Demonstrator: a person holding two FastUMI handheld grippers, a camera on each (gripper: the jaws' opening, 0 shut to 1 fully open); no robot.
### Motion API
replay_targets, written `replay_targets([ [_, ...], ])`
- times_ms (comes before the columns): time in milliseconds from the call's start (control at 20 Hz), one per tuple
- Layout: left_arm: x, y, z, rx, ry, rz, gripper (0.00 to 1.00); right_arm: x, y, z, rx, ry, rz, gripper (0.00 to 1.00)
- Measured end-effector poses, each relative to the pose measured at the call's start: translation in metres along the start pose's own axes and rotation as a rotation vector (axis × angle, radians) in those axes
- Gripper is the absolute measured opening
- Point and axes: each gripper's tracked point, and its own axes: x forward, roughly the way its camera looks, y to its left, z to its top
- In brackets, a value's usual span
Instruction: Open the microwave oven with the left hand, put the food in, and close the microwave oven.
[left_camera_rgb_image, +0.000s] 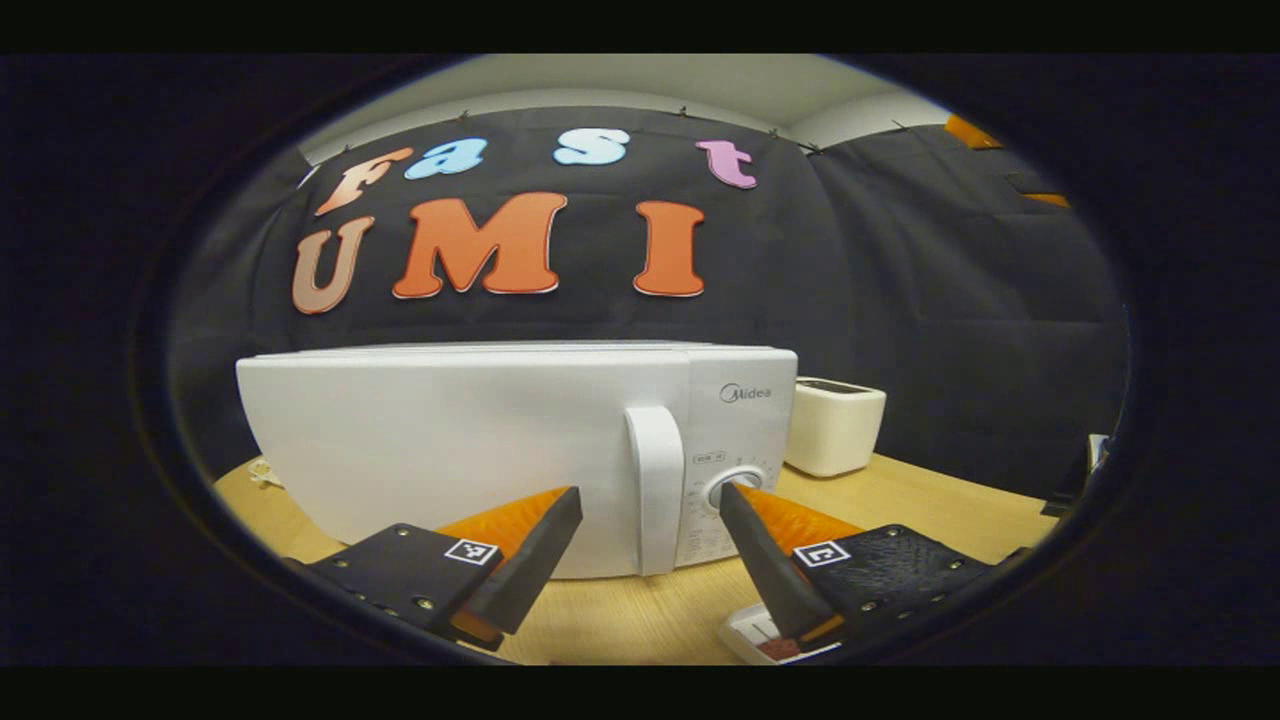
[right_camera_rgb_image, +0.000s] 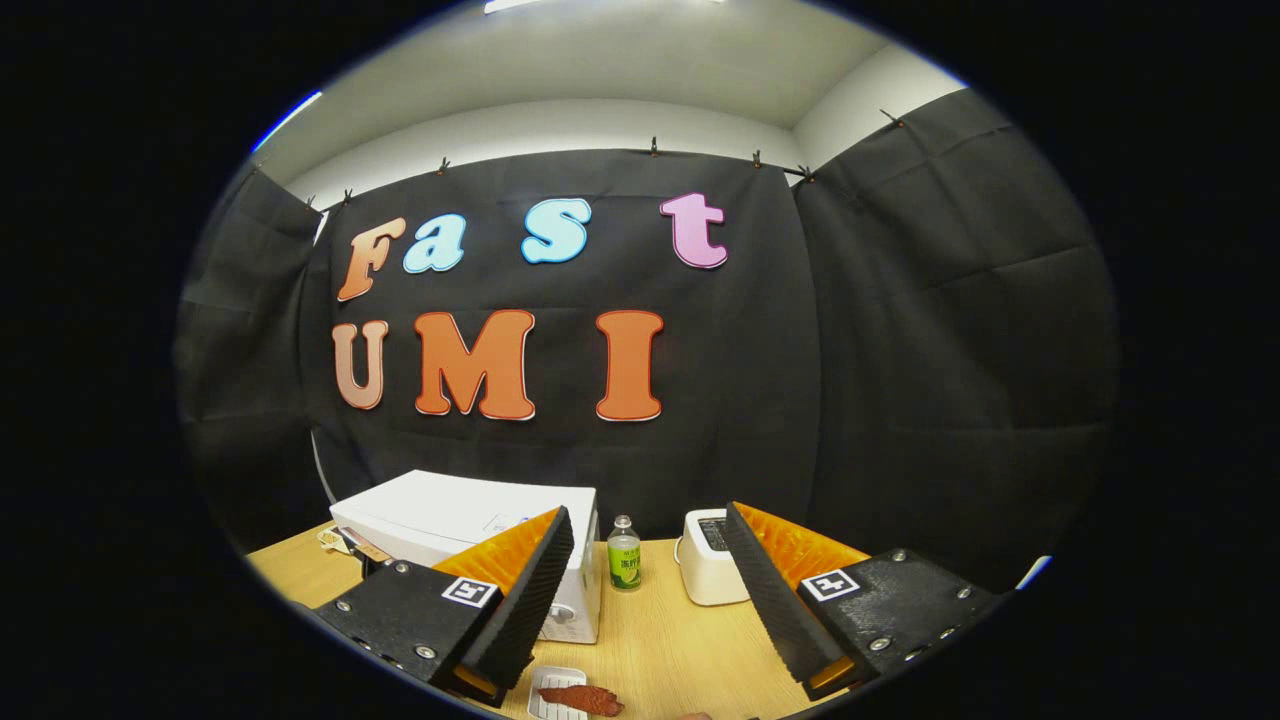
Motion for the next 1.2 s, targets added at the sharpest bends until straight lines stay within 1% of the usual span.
replay_targets([
  [50,0.002,-0.001,-0.001,-0.007,-0.003,0.006,0.94,-0.001,-0.002,0.0,0.002,-0.002,0.0,0.95],
  [100,0.007,0.0,-0.003,-0.006,-0.006,0.016,0.91,-0.001,-0.004,0.0,0.003,-0.003,0.0,0.95],
  [150,0.007,0.001,-0.002,0.004,-0.011,0.035,0.92,0.0,-0.006,-0.001,0.004,-0.003,-0.003,0.91],
  [200,0.011,0.004,-0.003,0.02,-0.014,0.06,0.84,0.0,-0.008,-0.001,0.002,-0.004,-0.005,0.94],
  [250,0.011,0.007,-0.005,0.036,-0.007,0.084,0.79,0.001,-0.011,-0.003,-0.001,-0.003,-0.011,0.95],
  [300,0.016,-0.002,-0.011,0.029,0.009,0.061,0.52,0.001,-0.015,-0.004,-0.008,-0.002,-0.022,0.95],
  [350,0.02,-0.002,-0.015,0.025,0.008,0.071,0.41,0.002,-0.02,-0.006,-0.015,0.0,-0.037,0.95],
  [400,0.015,-0.002,-0.009,0.019,-0.019,0.074,0.27,0.002,-0.023,-0.008,-0.018,0.004,-0.045,0.95],
  [450,0.015,-0.002,-0.011,0.013,-0.022,0.064,0.21,0.001,-0.025,-0.01,-0.016,0.009,-0.047,0.95],
  [500,0.014,-0.004,-0.012,0.012,-0.025,0.045,0.12,0.0,-0.025,-0.012,-0.01,0.013,-0.046,0.95],
  [550,0.014,-0.005,-0.015,0.009,-0.017,0.017,0.1,0.0,-0.027,-0.012,-0.004,0.013,-0.043,0.95],
  [600,0.014,-0.006,-0.015,0.001,-0.02,-0.012,0.12,0.0,-0.029,-0.013,0.0,0.012,-0.046,0.95],
  [650,0.007,-0.006,-0.016,-0.015,-0.001,-0.03,0.04,0.0,-0.031,-0.014,0.001,0.01,-0.048,0.95],
  [750,-0.009,-0.008,-0.013,-0.001,-0.016,-0.053,0.08,0.002,-0.031,-0.016,0.009,0.007,-0.043,0.95],
  [850,-0.025,-0.009,-0.014,0.006,-0.023,-0.087,0.08,0.006,-0.028,-0.02,0.024,0.014,-0.034,0.95],
  [1000,-0.053,-0.009,-0.016,-0.009,-0.011,-0.148,0.08,0.008,-0.025,-0.027,0.025,0.028,-0.028,0.95],
  [1200,-0.097,-0.007,-0.018,0.012,-0.008,-0.233,0.08,0.008,-0.017,-0.03,0.029,0.035,-0.016,0.95],
])
